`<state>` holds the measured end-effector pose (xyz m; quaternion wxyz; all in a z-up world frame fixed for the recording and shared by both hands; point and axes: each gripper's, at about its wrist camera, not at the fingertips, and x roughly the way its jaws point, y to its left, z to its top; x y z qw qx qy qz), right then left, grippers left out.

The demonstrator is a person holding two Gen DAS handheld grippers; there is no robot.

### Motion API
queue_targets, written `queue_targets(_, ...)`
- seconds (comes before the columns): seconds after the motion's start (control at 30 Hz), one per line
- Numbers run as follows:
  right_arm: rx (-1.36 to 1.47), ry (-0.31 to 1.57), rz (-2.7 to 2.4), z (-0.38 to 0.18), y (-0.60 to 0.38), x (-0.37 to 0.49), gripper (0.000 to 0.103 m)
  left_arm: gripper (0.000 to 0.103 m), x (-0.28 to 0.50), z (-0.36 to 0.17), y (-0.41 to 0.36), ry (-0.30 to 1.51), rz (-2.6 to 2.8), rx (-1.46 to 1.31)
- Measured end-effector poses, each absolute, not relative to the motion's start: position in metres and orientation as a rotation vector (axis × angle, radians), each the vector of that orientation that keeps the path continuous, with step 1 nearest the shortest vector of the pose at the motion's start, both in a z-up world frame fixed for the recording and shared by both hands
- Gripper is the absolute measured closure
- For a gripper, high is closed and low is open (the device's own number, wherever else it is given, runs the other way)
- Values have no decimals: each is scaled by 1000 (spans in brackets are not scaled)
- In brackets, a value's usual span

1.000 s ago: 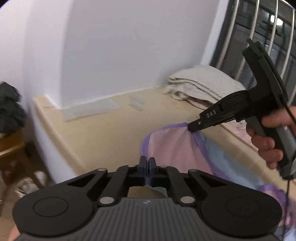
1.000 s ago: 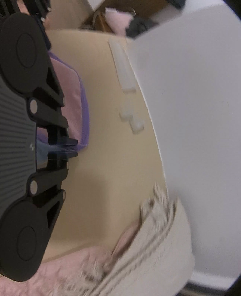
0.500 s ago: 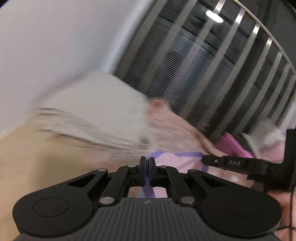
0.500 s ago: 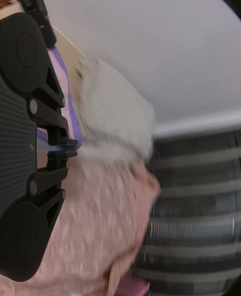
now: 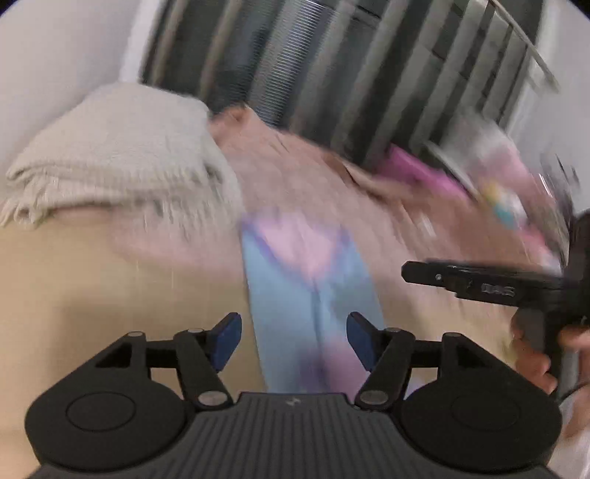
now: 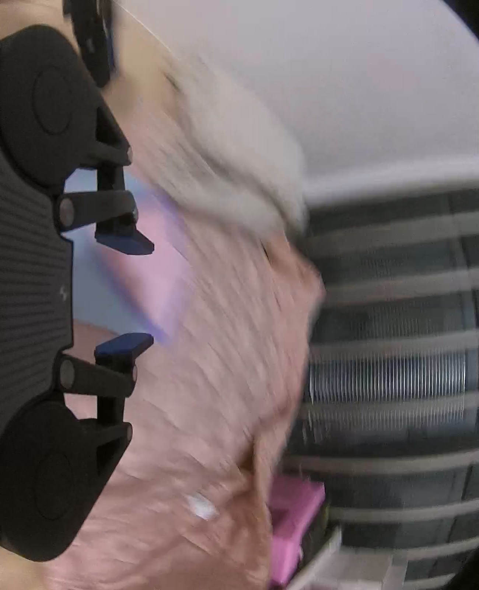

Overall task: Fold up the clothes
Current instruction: 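Lift the garment with both grippers and fold it in half again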

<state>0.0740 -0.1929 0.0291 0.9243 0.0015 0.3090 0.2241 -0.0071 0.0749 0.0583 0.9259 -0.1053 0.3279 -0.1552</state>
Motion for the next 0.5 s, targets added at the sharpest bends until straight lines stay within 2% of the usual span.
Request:
queue_targets(0.07, -64, 632, 587, 15, -193, 9, 62, 39, -42, 42, 66, 727, -372, -226)
queue_targets(0.1, -90, 629, 621, 8, -193, -15, 68, 39, -50, 37, 63, 741, -384, -240)
queue_targets(0.17, -106, 640, 653, -4, -187, -44, 72, 46, -61, 29, 55, 747, -375, -211)
queue_targets(0.23, -113, 631, 643, -14, -178, -56, 75, 67, -61, 23, 51, 742, -352, -185)
queue_targets(0.3, -176, 646, 591, -25, -166, -58, 85, 76, -60, 20, 51, 749, -338, -204)
queue_targets(0.33, -201, 645, 579, -27, -163, -62, 85, 83, -64, 21, 50, 756, -343, -199)
queue_targets(0.5, -149, 662, 574, -24, -177, -98, 86, 83, -126, 18, 35, 714, -402, -85)
